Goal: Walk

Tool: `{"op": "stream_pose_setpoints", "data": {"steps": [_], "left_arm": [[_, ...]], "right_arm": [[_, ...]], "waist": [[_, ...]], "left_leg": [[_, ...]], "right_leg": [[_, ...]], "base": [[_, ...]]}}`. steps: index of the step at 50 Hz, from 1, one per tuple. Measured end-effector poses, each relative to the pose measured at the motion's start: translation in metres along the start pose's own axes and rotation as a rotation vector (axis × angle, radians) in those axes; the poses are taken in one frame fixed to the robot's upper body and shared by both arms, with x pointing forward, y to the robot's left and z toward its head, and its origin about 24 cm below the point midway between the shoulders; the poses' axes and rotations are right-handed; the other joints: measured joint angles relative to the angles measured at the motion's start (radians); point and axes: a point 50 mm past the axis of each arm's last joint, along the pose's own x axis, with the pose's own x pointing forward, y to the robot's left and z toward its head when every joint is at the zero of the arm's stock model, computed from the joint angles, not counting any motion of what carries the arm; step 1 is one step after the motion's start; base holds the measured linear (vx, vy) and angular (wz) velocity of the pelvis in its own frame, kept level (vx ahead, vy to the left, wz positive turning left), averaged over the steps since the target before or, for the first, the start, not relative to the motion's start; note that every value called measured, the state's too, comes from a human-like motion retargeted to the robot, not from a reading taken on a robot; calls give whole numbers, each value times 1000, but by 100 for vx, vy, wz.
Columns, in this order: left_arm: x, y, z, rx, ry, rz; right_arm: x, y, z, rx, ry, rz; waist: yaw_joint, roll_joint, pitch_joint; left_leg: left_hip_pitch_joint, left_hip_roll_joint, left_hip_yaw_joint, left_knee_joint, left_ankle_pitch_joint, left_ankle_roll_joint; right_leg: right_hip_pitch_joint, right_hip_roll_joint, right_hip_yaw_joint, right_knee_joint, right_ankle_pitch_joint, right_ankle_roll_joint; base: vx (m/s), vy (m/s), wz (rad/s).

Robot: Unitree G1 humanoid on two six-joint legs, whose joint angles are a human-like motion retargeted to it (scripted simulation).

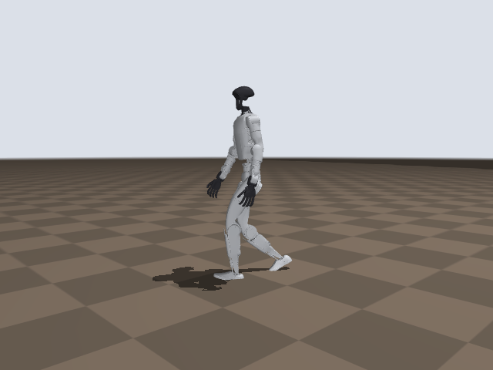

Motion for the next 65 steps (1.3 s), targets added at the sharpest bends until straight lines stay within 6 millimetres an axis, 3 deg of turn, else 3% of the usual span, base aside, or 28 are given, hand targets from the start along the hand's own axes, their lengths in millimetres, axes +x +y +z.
{"op": "stream_pose_setpoints", "data": {"steps": [3,5,8,10,15,20,23,28,30,35,38,42,47,52,55,60,65], "left_arm": [[0,3,4,-2,-13,-6],[1,5,9,15,-34,-4],[2,6,25,56,-84,3],[4,7,47,79,-140,11],[4,4,78,124,-252,26],[1,2,112,170,-369,28],[0,0,115,198,-386,21],[2,-4,90,197,-312,-4],[4,-4,77,186,-258,-21],[4,-9,38,196,-128,-66],[2,-11,27,217,-98,-78],[2,-11,29,215,-110,-70],[3,-10,37,187,-138,-46],[3,-13,36,181,-134,-47],[3,-14,33,176,-126,-47],[1,-13,23,157,-102,-39],[2,-8,30,169,-108,-54]], "right_arm": [[-2,4,-11,13,34,34],[-4,6,-17,18,52,45],[-5,6,-23,20,64,42],[-4,0,-17,18,50,24],[-8,1,-28,15,68,2],[-9,0,-35,38,97,-15],[-12,3,-47,51,137,-18],[-20,8,-69,85,212,-21],[-21,6,-73,89,232,-28],[-23,3,-76,58,239,-29],[-22,-3,-72,29,215,-47],[-16,-13,-54,5,161,-79],[-6,-23,-20,-2,62,-105],[-2,-23,5,-57,-30,-82],[-2,-19,11,-91,-59,-58],[-4,-5,-4,-99,-22,-10],[-8,3,-25,-84,55,56]], "waist": [[-33,-46,3],[-59,-62,3],[-94,-61,9],[-106,-32,32],[-156,-12,55],[-160,53,69],[-157,47,52],[-144,52,15],[-142,88,21],[-111,194,40],[-78,218,38],[-28,218,45],[11,182,65],[12,155,48],[14,152,27],[11,109,-12],[-36,0,-1]], "left_leg": [[66,-75,-12,-19,-25,43],[105,-108,-26,-22,-51,63],[182,-125,-57,-51,-86,73],[282,-103,-96,-150,-77,67],[431,-91,-156,-206,-130,54],[555,-3,-202,-299,-173,37],[575,-8,-204,-256,-220,28],[585,16,-194,-95,-250,-6],[577,63,-202,37,-229,-49],[435,201,-191,535,-63,-179],[303,269,-155,754,-38,-166],[121,311,-121,830,-152,-91],[-24,257,-87,549,-212,-59],[-67,160,-106,95,-120,-101],[-86,133,-115,5,-99,-105],[-85,77,-98,122,-62,-67],[26,-47,-69,105,-101,19]], "right_leg": [[-81,-46,20,238,192,74],[-150,-75,18,381,254,86],[-273,-129,-8,509,179,29],[-351,-138,-33,506,114,-20],[-505,-171,-73,315,1,-63],[-553,-69,-112,-130,66,-18],[-587,-52,-95,-267,79,11],[-590,-17,-89,-197,131,-16],[-544,29,-110,-170,144,-42],[-419,177,-152,-186,109,-119],[-358,222,-149,-209,67,-143],[-253,244,-125,-284,32,-143],[-107,210,-75,-401,-3,-124],[-23,176,-44,-465,-52,-115],[-4,181,-30,-423,-102,-119],[-11,139,-32,-219,-151,-95],[-131,9,-22,218,24,41]], "base": [[58,7,45],[58,5,40],[58,3,28],[57,0,12],[56,-6,18],[55,-12,-2],[52,-15,-3],[55,-15,-4],[58,-15,-5],[53,-12,-23],[52,-11,-26],[52,-10,-28],[56,-6,-26],[58,1,-16],[58,5,-16],[59,6,-13],[57,5,14]]}}
